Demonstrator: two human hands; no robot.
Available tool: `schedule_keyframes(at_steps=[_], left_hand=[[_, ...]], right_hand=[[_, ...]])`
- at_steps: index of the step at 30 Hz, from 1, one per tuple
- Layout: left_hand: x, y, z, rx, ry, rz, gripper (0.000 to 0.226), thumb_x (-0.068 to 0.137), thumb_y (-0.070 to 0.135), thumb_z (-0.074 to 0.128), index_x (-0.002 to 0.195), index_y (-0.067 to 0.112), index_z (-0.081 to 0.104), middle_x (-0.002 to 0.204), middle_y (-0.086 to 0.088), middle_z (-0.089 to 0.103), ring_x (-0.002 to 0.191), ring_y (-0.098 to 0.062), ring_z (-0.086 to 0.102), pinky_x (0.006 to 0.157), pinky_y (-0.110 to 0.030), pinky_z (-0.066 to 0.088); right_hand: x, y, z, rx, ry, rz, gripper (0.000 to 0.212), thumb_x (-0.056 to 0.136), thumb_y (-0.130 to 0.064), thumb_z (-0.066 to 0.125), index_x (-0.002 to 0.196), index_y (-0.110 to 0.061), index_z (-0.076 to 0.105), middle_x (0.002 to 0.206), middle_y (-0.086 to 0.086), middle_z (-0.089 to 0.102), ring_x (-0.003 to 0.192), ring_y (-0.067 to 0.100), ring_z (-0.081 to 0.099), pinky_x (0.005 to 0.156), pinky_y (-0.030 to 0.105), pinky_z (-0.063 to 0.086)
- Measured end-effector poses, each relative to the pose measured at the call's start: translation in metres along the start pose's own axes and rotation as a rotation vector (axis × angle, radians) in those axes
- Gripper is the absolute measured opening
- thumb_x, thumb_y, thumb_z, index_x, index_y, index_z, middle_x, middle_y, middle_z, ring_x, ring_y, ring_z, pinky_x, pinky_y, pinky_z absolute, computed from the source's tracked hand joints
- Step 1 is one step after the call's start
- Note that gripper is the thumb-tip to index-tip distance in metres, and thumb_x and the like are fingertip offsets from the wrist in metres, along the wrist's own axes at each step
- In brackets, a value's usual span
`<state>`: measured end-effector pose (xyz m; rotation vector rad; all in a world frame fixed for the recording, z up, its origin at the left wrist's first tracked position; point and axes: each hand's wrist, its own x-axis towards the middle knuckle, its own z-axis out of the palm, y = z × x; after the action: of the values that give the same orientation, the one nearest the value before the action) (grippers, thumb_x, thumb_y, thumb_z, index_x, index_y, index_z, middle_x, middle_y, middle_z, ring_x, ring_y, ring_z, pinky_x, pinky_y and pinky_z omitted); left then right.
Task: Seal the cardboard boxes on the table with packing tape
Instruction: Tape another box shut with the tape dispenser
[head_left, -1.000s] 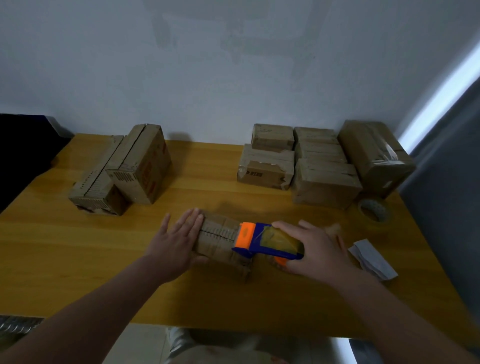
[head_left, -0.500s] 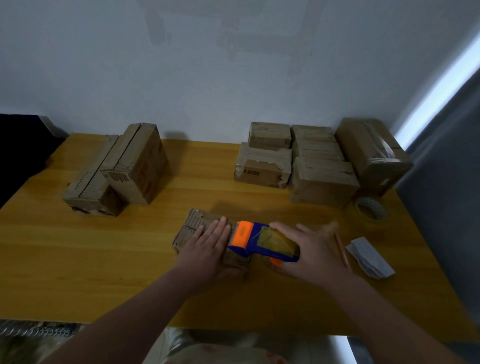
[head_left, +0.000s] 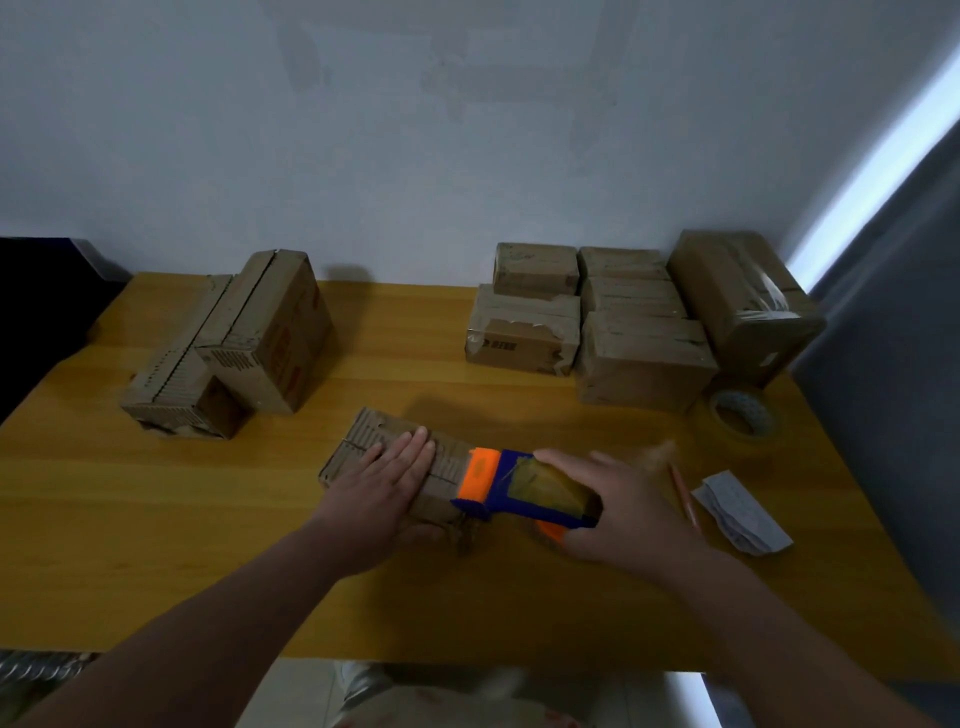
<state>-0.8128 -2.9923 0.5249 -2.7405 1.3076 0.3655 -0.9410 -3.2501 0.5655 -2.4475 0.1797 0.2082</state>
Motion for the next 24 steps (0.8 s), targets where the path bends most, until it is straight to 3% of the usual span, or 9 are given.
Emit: schedule_keyframes(at_steps=[3, 4, 9, 13, 24], left_hand=[[0.001, -0.001, 0.002, -0.013, 0.024, -0.002, 0.116, 0.047, 0.086, -0.034, 0.142, 0.020, -0.025, 0.152, 0.001, -0.026, 0.138, -0.012, -0.025, 0.111, -0.029, -0.017], [0.000, -0.001, 0.003, -0.016, 0.024, -0.002, 0.115, 0.048, 0.086, -0.032, 0.142, 0.020, -0.024, 0.152, 0.001, -0.026, 0.139, -0.013, -0.024, 0.110, -0.029, -0.017], [-0.001, 0.005, 0.001, -0.026, 0.036, -0.049, 0.117, 0.046, 0.087, -0.033, 0.141, 0.021, -0.025, 0.150, 0.002, -0.030, 0.142, -0.014, -0.023, 0.115, -0.036, -0.014], [0.001, 0.017, 0.003, -0.053, 0.028, -0.009, 0.111, 0.049, 0.086, -0.032, 0.140, 0.022, -0.028, 0.148, 0.003, -0.032, 0.139, -0.015, -0.028, 0.117, -0.043, -0.013], [0.004, 0.002, 0.005, -0.057, 0.020, 0.017, 0.110, 0.053, 0.086, -0.031, 0.144, 0.026, -0.020, 0.153, 0.004, -0.023, 0.139, -0.011, -0.024, 0.110, -0.032, -0.019]], right_hand=[[-0.013, 0.008, -0.008, -0.109, -0.020, -0.012, 0.077, 0.080, -0.044, 0.073, 0.143, -0.050, 0.029, 0.133, -0.007, 0.046, 0.128, 0.011, 0.037, 0.091, 0.022, 0.020], [-0.015, 0.008, -0.009, -0.116, -0.024, -0.002, 0.077, 0.081, -0.044, 0.072, 0.144, -0.050, 0.028, 0.132, -0.008, 0.046, 0.125, 0.008, 0.037, 0.088, 0.021, 0.019], [-0.006, 0.008, 0.006, -0.087, 0.003, -0.031, 0.079, 0.077, -0.048, 0.074, 0.141, -0.054, 0.029, 0.111, -0.005, 0.046, 0.098, 0.011, 0.052, 0.082, 0.032, 0.052], [-0.003, 0.002, 0.014, -0.094, 0.041, -0.008, 0.078, 0.079, -0.043, 0.073, 0.144, -0.048, 0.030, 0.112, -0.001, 0.044, 0.100, 0.017, 0.052, 0.082, 0.037, 0.052], [0.004, -0.012, 0.027, -0.099, -0.002, 0.025, 0.081, 0.083, -0.036, 0.071, 0.146, -0.050, 0.023, 0.131, 0.007, 0.043, 0.121, 0.026, 0.046, 0.091, 0.034, 0.049]])
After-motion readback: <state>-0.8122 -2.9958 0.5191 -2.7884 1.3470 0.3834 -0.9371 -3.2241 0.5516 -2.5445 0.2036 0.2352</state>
